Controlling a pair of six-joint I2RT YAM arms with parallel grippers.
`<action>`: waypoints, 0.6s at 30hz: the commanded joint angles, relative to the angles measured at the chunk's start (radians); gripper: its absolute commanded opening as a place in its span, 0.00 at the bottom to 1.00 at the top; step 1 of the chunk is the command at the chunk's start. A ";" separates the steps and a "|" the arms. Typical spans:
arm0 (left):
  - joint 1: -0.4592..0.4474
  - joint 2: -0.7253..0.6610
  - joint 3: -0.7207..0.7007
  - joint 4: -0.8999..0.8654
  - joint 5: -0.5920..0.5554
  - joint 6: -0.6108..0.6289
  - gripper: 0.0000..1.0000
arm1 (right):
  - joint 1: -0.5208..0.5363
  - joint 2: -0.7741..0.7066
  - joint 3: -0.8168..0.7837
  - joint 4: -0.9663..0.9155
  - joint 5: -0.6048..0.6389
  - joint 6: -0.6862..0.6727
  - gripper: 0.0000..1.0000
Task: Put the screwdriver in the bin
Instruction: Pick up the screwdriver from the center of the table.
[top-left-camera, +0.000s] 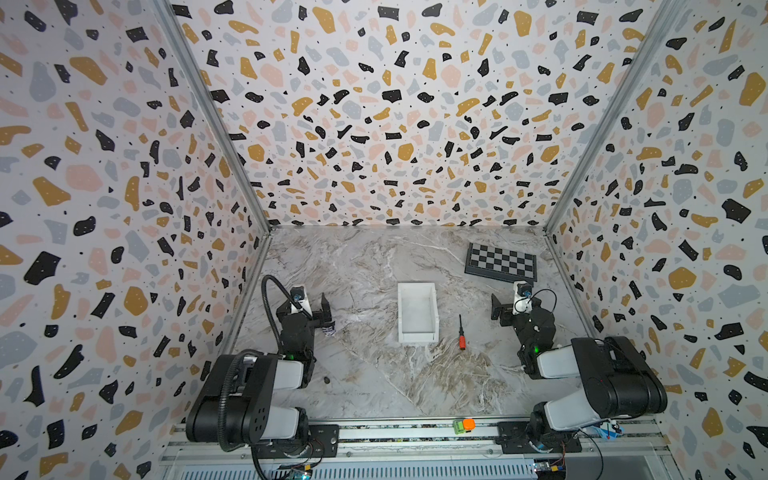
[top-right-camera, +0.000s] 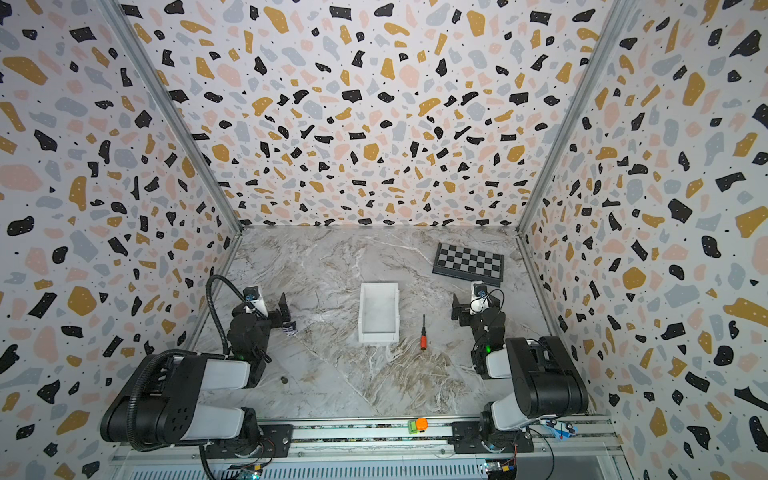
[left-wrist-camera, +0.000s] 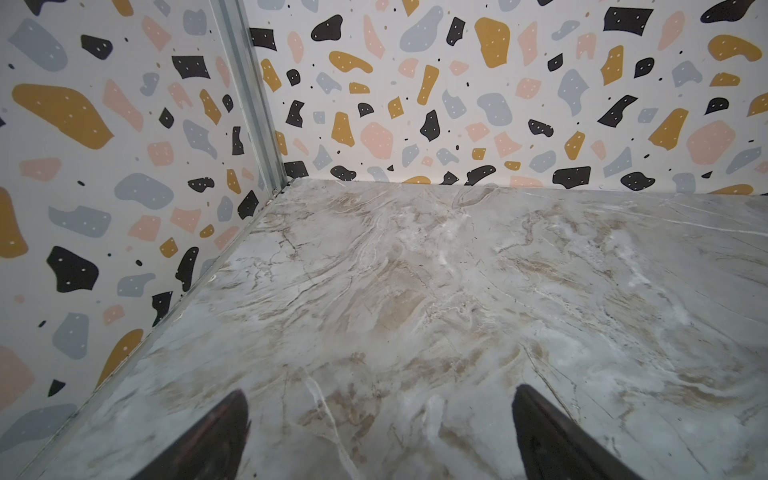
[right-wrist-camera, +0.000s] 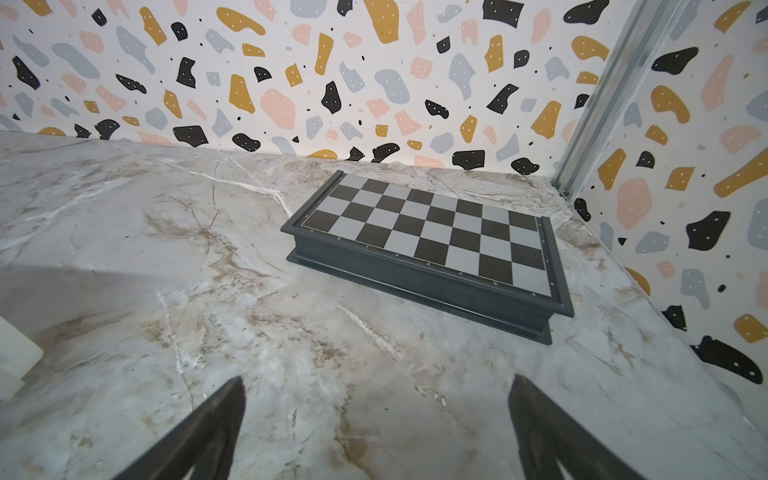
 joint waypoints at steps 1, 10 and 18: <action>-0.005 -0.114 0.062 -0.124 -0.072 -0.039 1.00 | -0.007 -0.015 0.011 0.023 -0.004 0.002 0.99; -0.005 -0.560 0.270 -0.737 -0.176 -0.335 1.00 | -0.096 -0.335 0.297 -0.709 -0.165 0.255 0.99; -0.007 -0.590 0.454 -0.992 -0.065 -0.380 1.00 | 0.110 -0.359 0.517 -1.144 -0.037 0.202 0.99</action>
